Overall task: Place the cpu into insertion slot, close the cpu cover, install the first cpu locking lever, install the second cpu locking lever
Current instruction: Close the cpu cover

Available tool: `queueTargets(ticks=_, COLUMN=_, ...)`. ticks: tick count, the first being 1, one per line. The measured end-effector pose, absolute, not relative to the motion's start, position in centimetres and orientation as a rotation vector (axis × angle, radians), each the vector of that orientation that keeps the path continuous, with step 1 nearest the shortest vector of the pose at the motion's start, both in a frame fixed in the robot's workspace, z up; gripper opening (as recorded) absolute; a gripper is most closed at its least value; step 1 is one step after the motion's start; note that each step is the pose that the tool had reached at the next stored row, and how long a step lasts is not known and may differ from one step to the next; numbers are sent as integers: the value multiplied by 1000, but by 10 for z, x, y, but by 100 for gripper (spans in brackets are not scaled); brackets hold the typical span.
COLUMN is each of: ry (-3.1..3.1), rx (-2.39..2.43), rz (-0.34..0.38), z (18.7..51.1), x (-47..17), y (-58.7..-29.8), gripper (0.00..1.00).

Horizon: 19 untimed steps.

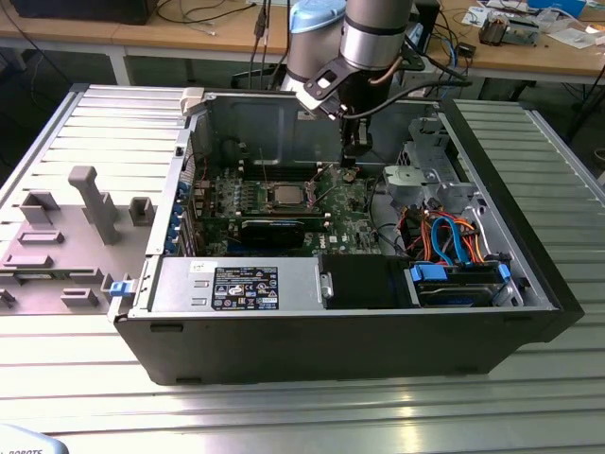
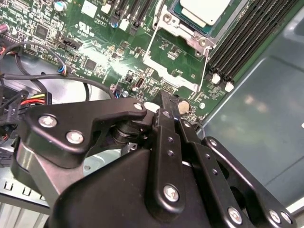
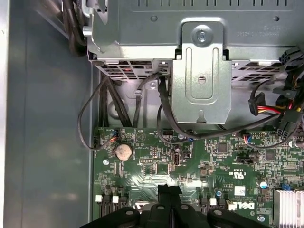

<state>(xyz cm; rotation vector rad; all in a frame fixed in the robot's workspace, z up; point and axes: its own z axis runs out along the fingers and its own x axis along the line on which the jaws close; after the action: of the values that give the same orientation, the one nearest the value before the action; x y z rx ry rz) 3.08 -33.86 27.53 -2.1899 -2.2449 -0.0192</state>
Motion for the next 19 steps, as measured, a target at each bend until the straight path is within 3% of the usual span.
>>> queueTargets(ticks=19, ry=-2255, rx=-2180, rz=-19, z=255, x=31, y=-339, gripper=11)
